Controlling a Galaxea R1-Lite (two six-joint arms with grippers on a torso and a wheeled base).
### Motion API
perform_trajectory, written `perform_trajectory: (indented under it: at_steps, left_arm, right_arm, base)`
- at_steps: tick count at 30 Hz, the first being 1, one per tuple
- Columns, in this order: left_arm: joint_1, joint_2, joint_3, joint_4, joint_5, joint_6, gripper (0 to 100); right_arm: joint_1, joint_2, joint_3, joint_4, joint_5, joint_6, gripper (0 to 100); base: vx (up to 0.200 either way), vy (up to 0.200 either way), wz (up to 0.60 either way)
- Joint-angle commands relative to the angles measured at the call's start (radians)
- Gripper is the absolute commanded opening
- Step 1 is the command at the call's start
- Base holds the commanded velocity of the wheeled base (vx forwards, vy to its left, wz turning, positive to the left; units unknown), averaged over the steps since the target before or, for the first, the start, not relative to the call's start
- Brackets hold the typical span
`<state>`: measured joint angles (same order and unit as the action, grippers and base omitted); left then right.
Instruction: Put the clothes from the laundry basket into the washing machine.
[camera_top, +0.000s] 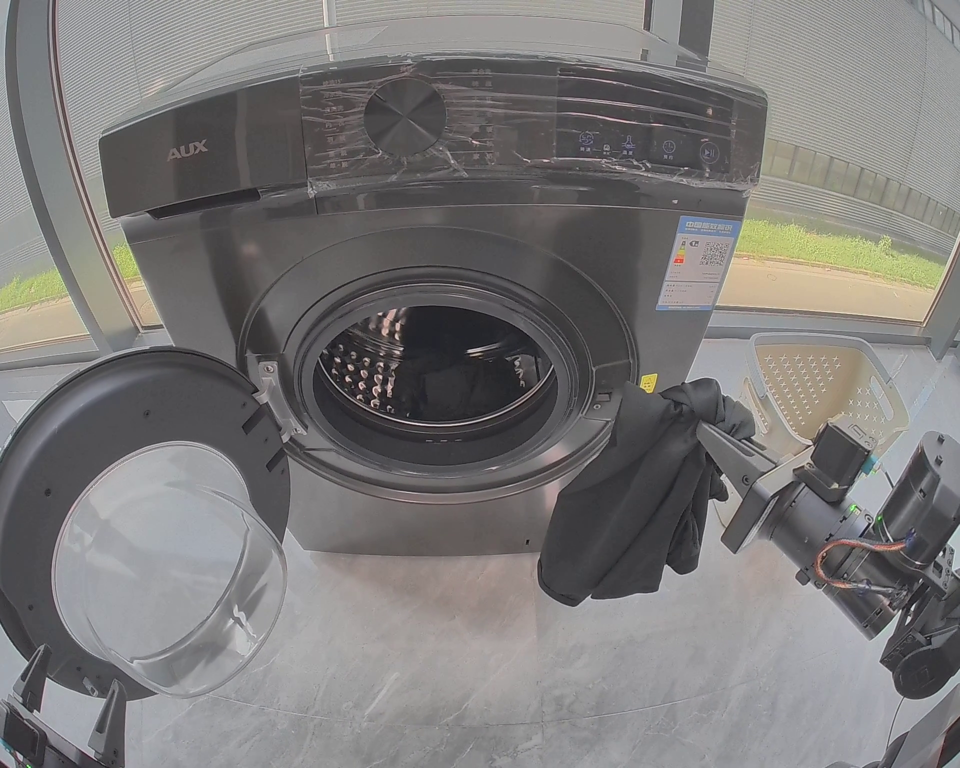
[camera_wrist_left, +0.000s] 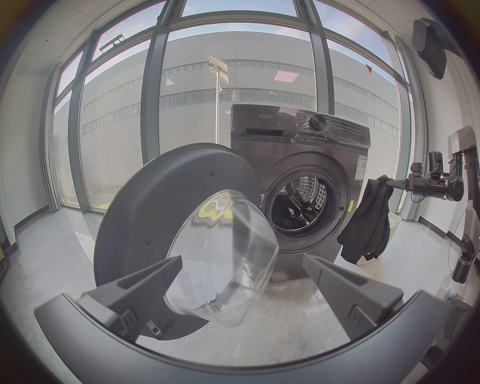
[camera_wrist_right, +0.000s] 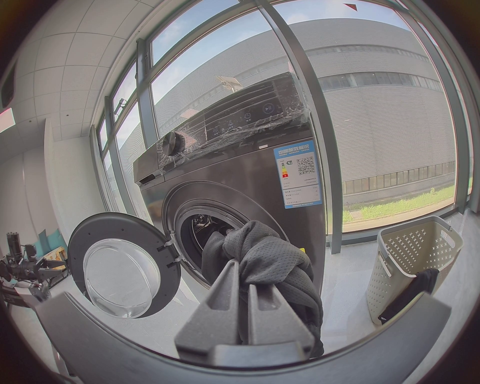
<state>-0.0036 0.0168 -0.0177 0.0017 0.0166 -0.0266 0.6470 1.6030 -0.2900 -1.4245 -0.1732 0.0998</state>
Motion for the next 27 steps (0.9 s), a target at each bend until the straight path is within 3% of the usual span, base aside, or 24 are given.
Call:
perform_trajectory:
  at_steps: [1,8,15,24,27]
  left_arm:
    - [0.001,-0.017,0.013,-0.002,0.0,0.002,100]
    - [0.001,-0.017,0.015,-0.003,0.005,0.017,100]
    - [0.002,-0.017,0.016,-0.003,-0.001,0.033,100]
    - [0.005,-0.017,0.016,-0.011,-0.009,0.045,100]
    - [0.005,-0.017,-0.061,-0.078,-0.066,0.016,100]
  right_arm:
    - [0.006,-0.002,0.002,-0.001,0.0,0.0,0]
    - [0.013,-0.026,-0.001,0.01,0.006,0.0,0]
    - [0.137,0.002,0.0,-0.004,0.017,0.043,0]
    - [0.187,0.074,-0.054,0.004,0.001,0.066,0]
    - [0.181,0.138,-0.084,-0.004,-0.023,0.067,0]
  base:
    - [0.0,0.0,0.0]
    - [0.0,0.0,0.0]
    - [0.0,0.0,0.0]
    - [0.0,0.0,0.0]
    - [0.0,0.0,0.0]
